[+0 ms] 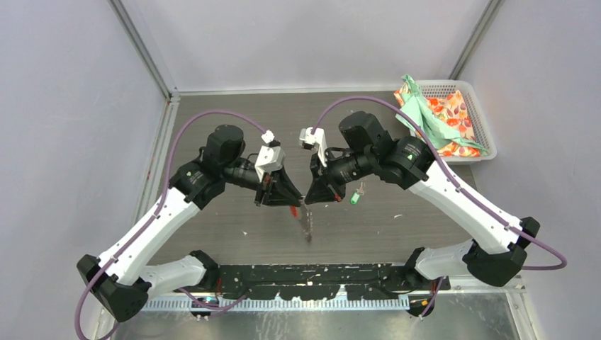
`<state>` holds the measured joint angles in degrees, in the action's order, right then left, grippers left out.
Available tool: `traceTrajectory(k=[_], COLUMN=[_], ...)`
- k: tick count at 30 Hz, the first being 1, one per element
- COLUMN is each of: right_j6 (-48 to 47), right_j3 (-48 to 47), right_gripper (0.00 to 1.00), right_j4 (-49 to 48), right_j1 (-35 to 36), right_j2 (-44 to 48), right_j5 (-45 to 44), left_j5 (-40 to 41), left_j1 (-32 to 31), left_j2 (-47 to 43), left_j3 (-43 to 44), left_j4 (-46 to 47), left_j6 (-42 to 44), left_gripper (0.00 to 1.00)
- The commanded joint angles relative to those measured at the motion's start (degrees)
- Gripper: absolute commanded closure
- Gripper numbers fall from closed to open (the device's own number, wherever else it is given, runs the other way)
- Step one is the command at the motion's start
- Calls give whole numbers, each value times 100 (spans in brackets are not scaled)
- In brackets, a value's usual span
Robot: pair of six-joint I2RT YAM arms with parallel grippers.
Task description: Put the keys on the keyring
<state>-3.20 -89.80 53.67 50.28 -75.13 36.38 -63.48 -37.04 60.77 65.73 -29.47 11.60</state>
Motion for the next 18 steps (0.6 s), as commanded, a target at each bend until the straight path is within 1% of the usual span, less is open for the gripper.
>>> traceTrajectory(k=[1,3,5,7,9,11,13,14,16,17,18], right_j6=[-19,7,65,141,224,314,317,377,519,560,592], right_j3=[-284,-292,-277,-262,-208,-93,94,217,441,517,595], right_gripper=[99,99,99,99,97,90,78,74,64,59,55], right_j4=[-257,-282,-358,-457,-578,-767,-988,-1127,-1329,-1387,-1445], right_j1=[38,52,70,85,85,83,80,72,27,-3,-27], right_j2=[3,-2,-18,-27,12,148,389,536,854,995,1180], right_j5=[146,179,252,322,384,406,378,337,183,34,-160], left_j5=[97,223,257,241,204,124,101,107,48,-8,-96], left_j1=[-44,-41,-49,-44,-42,-50,-47,-46,-42,-44,-50], left_j2=[31,40,61,87,93,65,-25,-83,-233,-326,-429], left_j3=[21,43,73,99,126,190,227,215,149,93,14], left_j4=[-97,-102,-96,-101,-156,-367,-533,-533,-415,-191,43], left_j6=[251,255,274,322,437,793,1263,1405,1654,1700,1730], left_gripper=[82,89,92,99,100,100,100,100,100,100,100])
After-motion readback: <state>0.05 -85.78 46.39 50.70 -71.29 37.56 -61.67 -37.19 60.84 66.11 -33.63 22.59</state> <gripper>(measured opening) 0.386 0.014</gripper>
